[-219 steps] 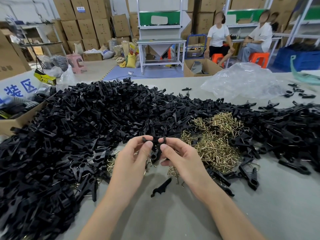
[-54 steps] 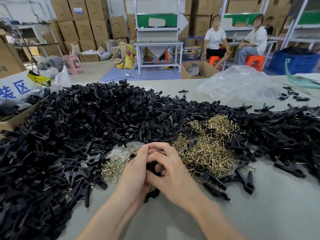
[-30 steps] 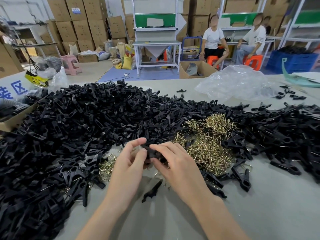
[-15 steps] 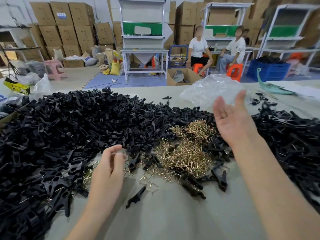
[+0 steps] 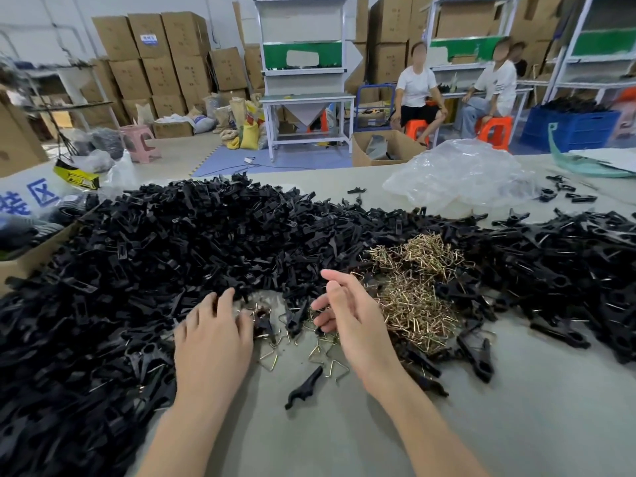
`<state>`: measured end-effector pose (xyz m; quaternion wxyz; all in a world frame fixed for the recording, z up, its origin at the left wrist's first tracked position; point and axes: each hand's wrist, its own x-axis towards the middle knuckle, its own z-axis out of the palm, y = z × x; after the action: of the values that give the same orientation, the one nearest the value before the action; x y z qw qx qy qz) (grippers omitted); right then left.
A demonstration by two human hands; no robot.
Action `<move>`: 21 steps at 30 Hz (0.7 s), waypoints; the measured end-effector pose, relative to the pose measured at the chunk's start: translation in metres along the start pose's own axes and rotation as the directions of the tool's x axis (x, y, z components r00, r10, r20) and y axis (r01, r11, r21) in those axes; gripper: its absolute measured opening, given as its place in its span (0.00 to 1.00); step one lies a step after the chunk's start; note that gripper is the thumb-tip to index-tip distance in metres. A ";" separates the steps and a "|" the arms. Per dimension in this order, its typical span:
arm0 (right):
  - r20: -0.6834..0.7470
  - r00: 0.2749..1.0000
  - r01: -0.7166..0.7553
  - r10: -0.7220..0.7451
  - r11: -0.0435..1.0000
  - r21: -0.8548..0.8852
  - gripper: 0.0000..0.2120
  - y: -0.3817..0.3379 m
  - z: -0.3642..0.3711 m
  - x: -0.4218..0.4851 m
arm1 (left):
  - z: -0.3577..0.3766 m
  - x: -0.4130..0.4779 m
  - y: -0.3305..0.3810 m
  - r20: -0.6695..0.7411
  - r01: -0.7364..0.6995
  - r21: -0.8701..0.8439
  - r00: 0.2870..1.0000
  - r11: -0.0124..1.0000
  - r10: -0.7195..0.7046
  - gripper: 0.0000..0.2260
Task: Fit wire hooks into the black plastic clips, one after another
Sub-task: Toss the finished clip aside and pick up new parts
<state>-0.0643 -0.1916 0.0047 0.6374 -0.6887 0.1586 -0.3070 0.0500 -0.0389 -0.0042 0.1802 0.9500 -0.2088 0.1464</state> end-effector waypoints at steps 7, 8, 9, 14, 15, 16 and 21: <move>0.006 1.000 0.014 -0.013 0.998 -0.064 0.11 0.005 0.000 0.002 | 0.005 0.009 -0.008 -0.033 -0.049 0.059 0.998 0.997 0.052 0.20; 0.005 1.000 0.014 -0.014 0.998 -0.061 0.11 0.006 0.000 0.003 | 0.005 0.011 -0.007 -0.045 -0.056 0.058 0.997 0.997 0.059 0.21; 0.004 1.000 0.017 -0.017 0.998 -0.057 0.11 0.006 0.000 0.003 | 0.005 0.013 -0.006 -0.058 -0.065 0.052 0.996 0.997 0.068 0.23; 0.001 1.000 0.028 -0.028 0.998 -0.050 0.11 0.009 -0.002 0.005 | 0.005 0.046 0.002 0.048 -0.208 0.132 0.978 0.969 0.204 0.29; 0.001 1.000 0.029 -0.029 0.998 -0.053 0.11 0.009 -0.002 0.004 | 0.006 0.052 0.003 0.085 -0.242 0.147 0.969 0.959 0.231 0.27; 0.001 1.000 0.031 -0.031 0.998 -0.056 0.11 0.009 -0.002 0.005 | 0.007 0.058 0.004 0.105 -0.270 0.157 0.961 0.950 0.256 0.26; 0.004 0.999 0.037 -0.037 0.998 -0.052 0.11 0.009 -0.004 0.005 | 0.007 0.063 0.001 0.022 -0.315 0.003 0.949 0.949 0.315 0.16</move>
<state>-0.0610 -0.1989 -0.0027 0.6136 -0.7086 0.1528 -0.3133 0.1055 -0.0638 0.0121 0.1493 0.9066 -0.3590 0.1640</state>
